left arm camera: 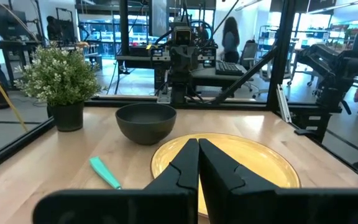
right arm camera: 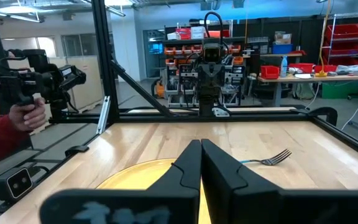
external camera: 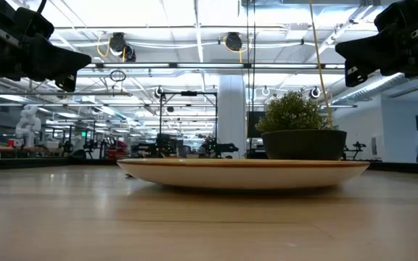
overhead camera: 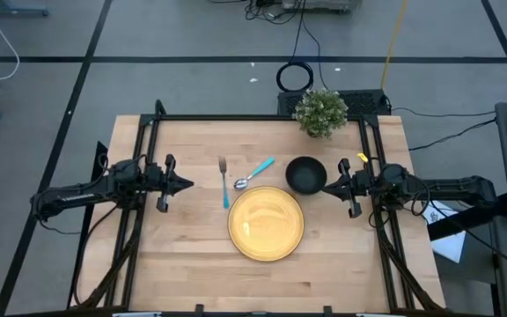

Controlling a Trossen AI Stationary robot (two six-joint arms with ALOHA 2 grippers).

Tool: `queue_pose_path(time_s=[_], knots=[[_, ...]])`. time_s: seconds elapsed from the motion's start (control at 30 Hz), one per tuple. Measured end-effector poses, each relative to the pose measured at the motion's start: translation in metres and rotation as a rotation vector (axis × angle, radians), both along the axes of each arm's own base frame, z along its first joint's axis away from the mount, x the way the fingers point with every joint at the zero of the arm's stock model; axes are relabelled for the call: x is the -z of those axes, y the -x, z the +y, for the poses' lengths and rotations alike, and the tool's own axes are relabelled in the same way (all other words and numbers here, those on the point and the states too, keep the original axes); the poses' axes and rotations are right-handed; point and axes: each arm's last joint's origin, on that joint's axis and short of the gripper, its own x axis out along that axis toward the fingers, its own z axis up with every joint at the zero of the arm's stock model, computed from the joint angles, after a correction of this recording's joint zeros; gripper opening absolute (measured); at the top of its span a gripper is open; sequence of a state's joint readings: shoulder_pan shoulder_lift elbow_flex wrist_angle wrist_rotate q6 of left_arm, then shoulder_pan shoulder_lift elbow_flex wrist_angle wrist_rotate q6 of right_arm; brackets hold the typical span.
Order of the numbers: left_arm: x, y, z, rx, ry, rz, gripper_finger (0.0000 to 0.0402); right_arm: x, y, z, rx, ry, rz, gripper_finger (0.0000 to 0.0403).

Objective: Set table place
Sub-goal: Put the black bowl on top of the yellow plate

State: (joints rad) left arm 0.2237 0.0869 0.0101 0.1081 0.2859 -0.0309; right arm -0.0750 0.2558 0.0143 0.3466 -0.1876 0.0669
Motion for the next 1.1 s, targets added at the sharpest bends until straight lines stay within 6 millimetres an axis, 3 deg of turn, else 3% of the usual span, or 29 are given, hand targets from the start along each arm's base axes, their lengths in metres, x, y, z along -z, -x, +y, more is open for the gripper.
queue_pose_path(time_s=[0.23, 0.73, 0.9, 1.1], knots=[[-0.005, 0.000, 0.001, -0.054, -0.110, -0.060, 0.0017, -0.002, 0.000, 0.000, 0.000, 0.001, -0.019, 0.0000], [-0.004, 0.000, 0.002, -0.066, -0.119, -0.047, 0.0017, -0.013, 0.002, 0.000, 0.001, 0.005, -0.131, 0.0000], [-0.002, 0.000, 0.002, -0.065, -0.090, -0.028, 0.0017, -0.005, 0.000, -0.001, 0.023, 0.013, -0.015, 0.0000], [0.001, 0.000, 0.002, -0.063, -0.073, 0.007, 0.0017, -0.029, -0.004, -0.007, 0.192, 0.057, 0.048, 0.0000]])
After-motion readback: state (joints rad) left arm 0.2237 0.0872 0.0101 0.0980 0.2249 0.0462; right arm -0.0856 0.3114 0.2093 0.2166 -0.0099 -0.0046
